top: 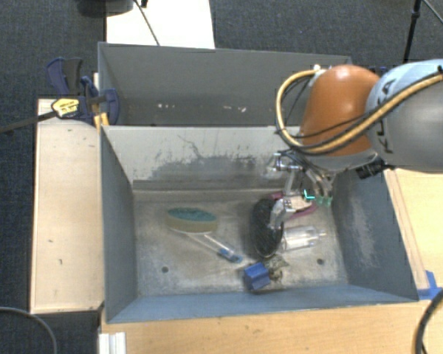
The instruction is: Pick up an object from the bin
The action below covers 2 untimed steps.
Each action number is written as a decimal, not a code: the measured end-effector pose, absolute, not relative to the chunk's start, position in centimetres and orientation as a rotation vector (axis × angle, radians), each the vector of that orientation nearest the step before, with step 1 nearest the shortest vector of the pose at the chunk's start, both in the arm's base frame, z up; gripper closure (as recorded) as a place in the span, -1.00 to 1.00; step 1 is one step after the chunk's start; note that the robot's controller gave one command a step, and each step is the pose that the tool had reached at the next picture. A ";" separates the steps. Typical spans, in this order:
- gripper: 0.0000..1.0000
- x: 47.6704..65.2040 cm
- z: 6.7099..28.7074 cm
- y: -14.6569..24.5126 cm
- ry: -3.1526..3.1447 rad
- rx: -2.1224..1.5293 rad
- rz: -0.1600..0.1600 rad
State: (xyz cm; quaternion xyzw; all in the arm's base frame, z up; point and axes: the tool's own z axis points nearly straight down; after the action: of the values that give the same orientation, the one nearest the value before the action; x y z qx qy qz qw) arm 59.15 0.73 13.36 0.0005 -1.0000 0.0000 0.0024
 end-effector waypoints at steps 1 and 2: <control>-1.00 59.4 10.4 -0.5 -3.139 -0.248 -0.006; -1.00 59.2 9.9 -0.8 -3.105 -0.484 -0.006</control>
Offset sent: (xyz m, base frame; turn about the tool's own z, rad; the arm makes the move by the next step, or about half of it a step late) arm -0.0035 -0.0191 -0.0540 0.1774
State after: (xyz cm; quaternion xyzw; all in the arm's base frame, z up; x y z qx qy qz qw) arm 59.24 -0.79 9.91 -0.1541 -0.9881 -0.0018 -0.0003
